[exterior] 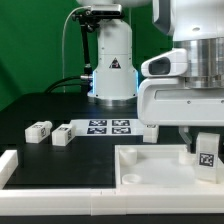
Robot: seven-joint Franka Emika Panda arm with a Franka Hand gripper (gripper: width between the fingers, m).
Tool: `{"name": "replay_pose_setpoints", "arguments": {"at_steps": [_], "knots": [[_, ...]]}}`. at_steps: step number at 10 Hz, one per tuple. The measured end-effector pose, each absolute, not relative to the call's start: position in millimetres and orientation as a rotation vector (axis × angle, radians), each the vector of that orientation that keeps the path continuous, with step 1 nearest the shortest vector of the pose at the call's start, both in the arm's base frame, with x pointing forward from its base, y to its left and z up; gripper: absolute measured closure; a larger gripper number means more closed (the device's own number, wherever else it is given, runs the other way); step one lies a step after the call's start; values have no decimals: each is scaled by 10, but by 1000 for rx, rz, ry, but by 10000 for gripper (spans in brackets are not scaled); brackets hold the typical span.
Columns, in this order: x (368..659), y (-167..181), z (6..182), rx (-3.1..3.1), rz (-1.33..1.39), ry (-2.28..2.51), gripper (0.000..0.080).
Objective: Assemble one leg
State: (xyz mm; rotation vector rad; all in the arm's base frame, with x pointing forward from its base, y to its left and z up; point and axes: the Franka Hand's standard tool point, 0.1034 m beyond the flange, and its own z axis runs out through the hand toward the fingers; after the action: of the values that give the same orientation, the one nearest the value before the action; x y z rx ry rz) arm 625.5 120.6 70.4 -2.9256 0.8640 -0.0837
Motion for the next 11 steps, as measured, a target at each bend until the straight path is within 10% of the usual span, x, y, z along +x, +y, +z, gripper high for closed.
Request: {"name": "replay_pose_setpoints", "arguments": {"at_steps": [7, 9, 10, 11], "knots": [[6246, 1251, 691, -2434, -19, 1802, 506], [6237, 1294, 691, -2525, -29, 1676, 441], [6237, 1298, 692, -2625, -39, 1516, 220], [6239, 1296, 693, -2694, -47, 1393, 171]]}}
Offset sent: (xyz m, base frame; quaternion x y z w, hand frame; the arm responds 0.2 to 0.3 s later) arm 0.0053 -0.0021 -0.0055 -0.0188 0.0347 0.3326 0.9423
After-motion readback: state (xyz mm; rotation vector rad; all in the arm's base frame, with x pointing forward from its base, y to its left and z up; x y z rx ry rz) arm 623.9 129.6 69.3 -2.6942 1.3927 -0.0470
